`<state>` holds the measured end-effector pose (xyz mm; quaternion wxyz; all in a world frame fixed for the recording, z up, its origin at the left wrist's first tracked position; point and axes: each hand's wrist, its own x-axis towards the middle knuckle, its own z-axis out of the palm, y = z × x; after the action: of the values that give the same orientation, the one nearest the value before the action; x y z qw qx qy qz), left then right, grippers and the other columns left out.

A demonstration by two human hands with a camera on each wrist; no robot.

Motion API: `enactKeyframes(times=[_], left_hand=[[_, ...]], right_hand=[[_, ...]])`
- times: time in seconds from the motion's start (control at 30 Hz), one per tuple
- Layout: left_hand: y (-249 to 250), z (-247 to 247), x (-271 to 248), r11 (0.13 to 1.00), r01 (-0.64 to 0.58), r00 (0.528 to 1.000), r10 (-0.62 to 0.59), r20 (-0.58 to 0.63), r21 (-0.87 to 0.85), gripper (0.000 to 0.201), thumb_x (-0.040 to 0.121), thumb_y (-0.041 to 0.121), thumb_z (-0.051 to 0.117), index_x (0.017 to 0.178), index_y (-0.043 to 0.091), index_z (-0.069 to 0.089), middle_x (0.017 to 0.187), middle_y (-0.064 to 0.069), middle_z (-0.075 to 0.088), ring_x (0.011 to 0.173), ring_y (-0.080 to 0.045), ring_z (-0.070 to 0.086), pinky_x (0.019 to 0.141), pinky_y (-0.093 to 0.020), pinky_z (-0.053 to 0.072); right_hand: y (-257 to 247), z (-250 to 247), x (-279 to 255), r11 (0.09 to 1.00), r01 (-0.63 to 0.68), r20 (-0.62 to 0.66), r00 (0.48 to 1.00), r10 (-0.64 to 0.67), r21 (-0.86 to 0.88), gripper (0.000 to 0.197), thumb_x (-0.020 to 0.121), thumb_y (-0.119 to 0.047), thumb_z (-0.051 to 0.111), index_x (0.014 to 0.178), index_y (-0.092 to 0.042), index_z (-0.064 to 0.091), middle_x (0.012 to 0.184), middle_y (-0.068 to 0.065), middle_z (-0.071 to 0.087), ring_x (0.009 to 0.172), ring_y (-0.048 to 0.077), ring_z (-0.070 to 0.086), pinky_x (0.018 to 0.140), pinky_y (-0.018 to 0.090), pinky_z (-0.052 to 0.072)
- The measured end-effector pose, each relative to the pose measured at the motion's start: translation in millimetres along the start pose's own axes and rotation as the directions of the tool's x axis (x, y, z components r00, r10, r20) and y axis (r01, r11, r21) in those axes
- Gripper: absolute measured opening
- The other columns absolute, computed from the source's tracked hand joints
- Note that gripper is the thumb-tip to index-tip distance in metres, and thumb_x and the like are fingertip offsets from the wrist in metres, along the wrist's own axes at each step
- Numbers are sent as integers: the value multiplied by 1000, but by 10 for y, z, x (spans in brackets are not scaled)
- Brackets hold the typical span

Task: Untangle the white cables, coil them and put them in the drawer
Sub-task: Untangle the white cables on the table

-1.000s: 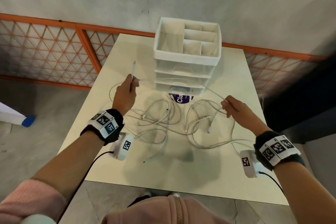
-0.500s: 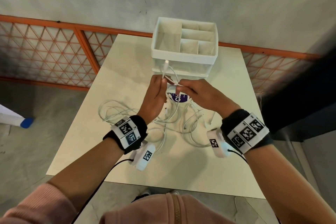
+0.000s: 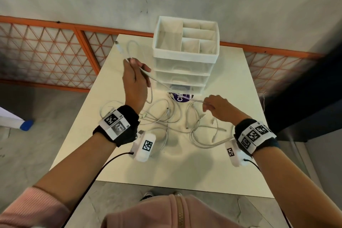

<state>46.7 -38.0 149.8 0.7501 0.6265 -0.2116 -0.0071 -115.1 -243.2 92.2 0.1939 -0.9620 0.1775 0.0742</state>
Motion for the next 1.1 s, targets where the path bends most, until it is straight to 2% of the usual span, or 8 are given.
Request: enactKeyframes(times=[0.13, 0.23, 0.4, 0.53, 0.63, 0.77, 0.93, 1.1], left_hand=[[-68, -80, -2, 996, -43, 998, 46, -32, 75, 30, 104, 18, 20, 80, 19, 38, 70, 2, 55, 38, -5, 38, 43, -19, 36], [-236, -148, -96, 958, -71, 995, 50, 82, 279, 27, 104, 17, 21, 86, 11, 40, 72, 3, 55, 44, -6, 43, 49, -18, 35], [-408, -394, -281, 893, -58, 940, -102, 327, 445, 27, 103, 14, 30, 86, 5, 49, 63, -5, 53, 45, -3, 48, 50, -12, 35], [-520, -633, -460, 787, -30, 798, -352, 489, 616, 33, 96, 12, 45, 67, 18, 59, 48, -4, 51, 45, -12, 47, 50, -22, 39], [-517, -718, -561, 739, -11, 626, -520, 581, 673, 34, 92, 9, 51, 62, 11, 67, 40, -1, 51, 37, -6, 44, 47, -11, 36], [-526, -785, -602, 677, -53, 460, -636, 620, 734, 40, 93, 32, 56, 64, 9, 72, 40, -3, 57, 41, -7, 51, 55, -9, 39], [-474, -704, -516, 679, -105, 576, -554, 601, 727, 57, 92, 49, 51, 53, 9, 62, 32, 4, 49, 33, -7, 46, 46, -8, 38], [-446, -602, -435, 759, 22, 624, -519, 584, 651, 35, 100, 33, 39, 84, 13, 62, 45, 8, 37, 39, -8, 32, 43, -21, 32]], right_hand=[[183, 73, -86, 983, -111, -138, 982, 131, 145, 34, 94, -6, 38, 74, -32, 47, 82, 2, 60, 78, 29, 58, 82, 45, 47], [139, -166, -122, 946, -44, -369, 914, 167, 320, 22, 93, -1, 36, 87, -17, 50, 61, 3, 54, 58, 28, 57, 62, 39, 51], [220, -386, -315, 942, -23, -433, 884, 176, 335, 26, 100, -28, 41, 96, -9, 59, 69, -4, 54, 55, 1, 48, 58, 5, 37], [398, 73, -575, 900, -268, -70, 948, 309, 343, 47, 98, -43, 38, 83, -15, 72, 71, 2, 61, 67, 17, 53, 62, 22, 36], [435, 459, -708, 905, -381, 209, 916, 342, 191, 52, 95, -50, 39, 72, -19, 75, 59, 8, 56, 66, 21, 53, 66, 29, 37], [444, 779, -602, 939, -330, 156, 937, 314, 95, 19, 86, -29, 66, 83, -13, 74, 79, 2, 57, 88, 26, 62, 82, 33, 45], [29, 924, -209, 952, -226, 48, 974, 221, 207, 15, 82, -10, 66, 75, 3, 64, 76, 19, 63, 74, 24, 57, 60, 16, 37], [-224, 1181, -84, 944, -244, 157, 965, 212, 224, 9, 80, -8, 70, 82, 0, 64, 85, 17, 60, 85, 31, 58, 75, 33, 42]])
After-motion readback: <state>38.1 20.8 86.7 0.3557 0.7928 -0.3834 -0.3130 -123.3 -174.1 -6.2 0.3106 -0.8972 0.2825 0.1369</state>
